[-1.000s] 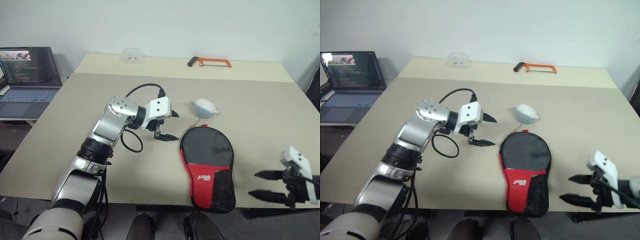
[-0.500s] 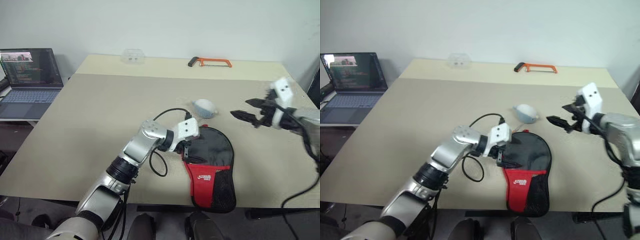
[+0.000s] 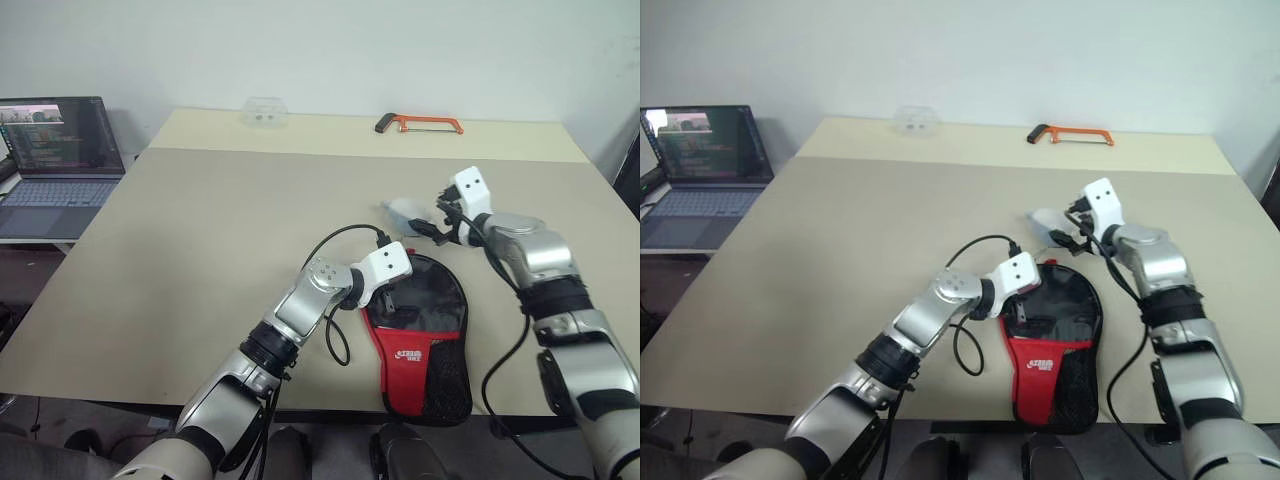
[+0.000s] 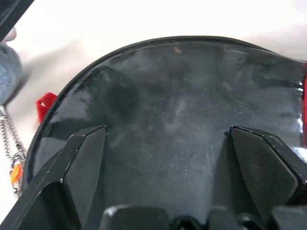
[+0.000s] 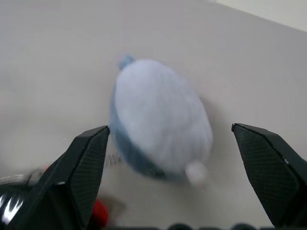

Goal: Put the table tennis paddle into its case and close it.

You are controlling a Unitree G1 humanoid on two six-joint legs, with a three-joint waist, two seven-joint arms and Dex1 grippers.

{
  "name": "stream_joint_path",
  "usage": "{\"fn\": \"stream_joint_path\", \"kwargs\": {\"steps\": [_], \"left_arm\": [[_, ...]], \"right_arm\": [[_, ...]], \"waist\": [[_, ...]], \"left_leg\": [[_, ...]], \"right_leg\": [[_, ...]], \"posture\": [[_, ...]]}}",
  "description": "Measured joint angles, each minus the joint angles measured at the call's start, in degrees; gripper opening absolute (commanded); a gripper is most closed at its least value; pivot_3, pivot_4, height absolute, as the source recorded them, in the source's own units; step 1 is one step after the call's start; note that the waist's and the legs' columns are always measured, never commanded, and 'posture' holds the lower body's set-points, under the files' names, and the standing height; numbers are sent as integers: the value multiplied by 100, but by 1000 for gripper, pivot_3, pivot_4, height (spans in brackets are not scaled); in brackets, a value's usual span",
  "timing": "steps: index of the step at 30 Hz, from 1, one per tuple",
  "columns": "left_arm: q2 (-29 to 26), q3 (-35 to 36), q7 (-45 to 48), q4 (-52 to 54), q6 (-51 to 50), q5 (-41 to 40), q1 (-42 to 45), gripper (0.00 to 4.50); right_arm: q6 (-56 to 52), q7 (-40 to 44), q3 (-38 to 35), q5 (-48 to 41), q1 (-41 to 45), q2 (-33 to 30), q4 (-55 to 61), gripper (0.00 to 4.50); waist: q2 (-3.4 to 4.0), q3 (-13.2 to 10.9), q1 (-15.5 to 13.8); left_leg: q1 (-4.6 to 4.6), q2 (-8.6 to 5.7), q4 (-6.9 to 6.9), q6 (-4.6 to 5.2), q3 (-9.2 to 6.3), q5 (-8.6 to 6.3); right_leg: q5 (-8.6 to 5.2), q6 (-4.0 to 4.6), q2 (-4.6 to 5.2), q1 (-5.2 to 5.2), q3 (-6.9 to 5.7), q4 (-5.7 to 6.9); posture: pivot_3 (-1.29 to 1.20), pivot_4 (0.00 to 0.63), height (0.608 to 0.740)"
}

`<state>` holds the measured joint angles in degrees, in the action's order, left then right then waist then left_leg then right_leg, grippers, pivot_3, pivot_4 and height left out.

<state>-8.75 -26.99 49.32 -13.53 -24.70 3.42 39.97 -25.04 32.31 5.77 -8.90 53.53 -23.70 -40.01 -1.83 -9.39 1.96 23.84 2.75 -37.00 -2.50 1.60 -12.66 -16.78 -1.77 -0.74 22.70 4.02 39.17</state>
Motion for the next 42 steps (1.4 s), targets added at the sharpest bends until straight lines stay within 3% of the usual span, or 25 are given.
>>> {"fn": "stream_joint_path", "kwargs": {"steps": [11, 14, 21, 24, 32, 37, 42], "left_arm": [[-490, 106, -108, 754, -603, -8, -229, 4500], [-512, 146, -138, 790, -665, -12, -231, 4500], [-346, 143, -233, 841, -735, -61, -280, 4500], [-304, 137, -230, 776, -729, -97, -281, 4500], [37, 179, 79, 340, -594, -546, -244, 4500], [533, 626, 75, -542, -404, -861, 472, 4500], [522, 200, -95, -1598, 314, -298, 615, 4500]], "right_arm": [[1248, -557, -226, 438, 860, 732, -2252, 4456], [1355, -664, -276, 523, 911, 781, -2497, 3906], [1448, -755, -443, 567, 989, 794, -2685, 1630], [1443, -748, -454, 595, 991, 774, -2688, 992], [1336, -732, -476, 602, 991, 705, -2662, 653], [1203, -601, -472, 601, 930, 675, -2482, 653], [1071, -510, -475, 596, 797, 646, -2196, 651]], "waist": [[4, 1, 1], [5, 1, 2], [6, 1, 7], [6, 1, 9], [7, 1, 5], [7, 1, 0], [20, 9, 28]], "left_leg": [[-2, 1, 0, -1, 1, 0], [-2, 1, 0, -1, 2, 0], [-4, 1, 0, -1, 2, 0], [-5, 0, 0, -1, 4, 0], [-3, -1, -1, -1, 6, 1], [-2, -3, 0, -1, 8, 0], [2, 0, 8, -1, 6, 0]], "right_leg": [[0, 1, 5, 1, 1, 6], [0, 1, 5, 1, 1, 6], [0, 1, 6, 2, 2, 12], [0, 1, 5, 3, 4, 15], [0, 1, 6, 3, 2, 15], [0, 0, 6, 3, 0, 13], [0, 0, 6, 4, 3, -2]], "posture": [[0, 150, 740], [0, 150, 740], [0, 150, 740], [0, 150, 740], [0, 150, 740], [0, 150, 740], [0, 150, 740]]}}
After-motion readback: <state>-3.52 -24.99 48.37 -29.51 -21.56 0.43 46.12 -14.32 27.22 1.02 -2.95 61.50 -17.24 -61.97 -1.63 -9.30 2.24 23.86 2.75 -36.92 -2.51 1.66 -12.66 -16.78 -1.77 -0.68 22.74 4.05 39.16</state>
